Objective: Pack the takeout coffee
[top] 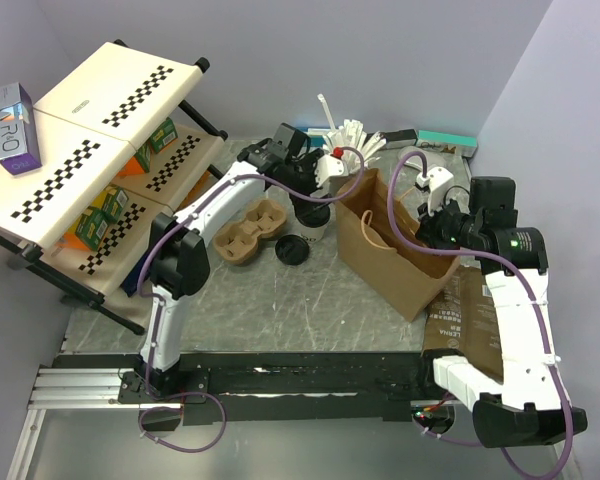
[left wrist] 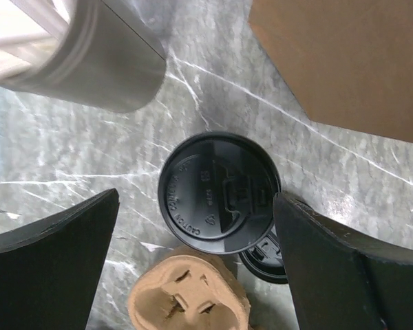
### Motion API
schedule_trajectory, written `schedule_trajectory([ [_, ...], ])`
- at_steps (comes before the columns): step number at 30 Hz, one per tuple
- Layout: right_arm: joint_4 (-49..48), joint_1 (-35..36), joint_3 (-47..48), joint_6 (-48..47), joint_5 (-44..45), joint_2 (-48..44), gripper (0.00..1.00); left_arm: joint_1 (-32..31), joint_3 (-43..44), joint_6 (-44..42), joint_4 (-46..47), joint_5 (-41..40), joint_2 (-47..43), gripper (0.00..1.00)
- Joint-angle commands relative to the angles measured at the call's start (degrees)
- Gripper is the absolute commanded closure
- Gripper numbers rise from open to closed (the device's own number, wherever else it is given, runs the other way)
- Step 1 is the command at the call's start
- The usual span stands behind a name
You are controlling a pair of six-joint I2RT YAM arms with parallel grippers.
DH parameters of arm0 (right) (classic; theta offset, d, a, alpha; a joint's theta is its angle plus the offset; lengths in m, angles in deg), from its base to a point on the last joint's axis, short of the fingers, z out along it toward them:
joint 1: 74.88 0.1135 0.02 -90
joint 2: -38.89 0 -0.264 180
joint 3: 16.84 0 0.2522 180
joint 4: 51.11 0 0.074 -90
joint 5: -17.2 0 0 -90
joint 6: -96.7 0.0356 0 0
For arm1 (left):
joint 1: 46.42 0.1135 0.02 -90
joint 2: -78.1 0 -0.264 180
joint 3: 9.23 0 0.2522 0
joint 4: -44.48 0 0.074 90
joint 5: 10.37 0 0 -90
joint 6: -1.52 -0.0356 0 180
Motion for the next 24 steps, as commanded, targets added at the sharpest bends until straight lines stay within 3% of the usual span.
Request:
schedule_trajectory([
  [1, 1.5, -0.4, 1.0, 1.3, 0.2, 0.5, 1.00, 0.4, 0.4, -0.8, -1.5, 4.7, -0.4, 0.01],
  [24, 2.5, -0.4, 2.2, 1.4, 0.6, 2.0, 1.00, 0.6, -2.1, -2.1, 1.8, 2.2, 1.4, 0.02],
])
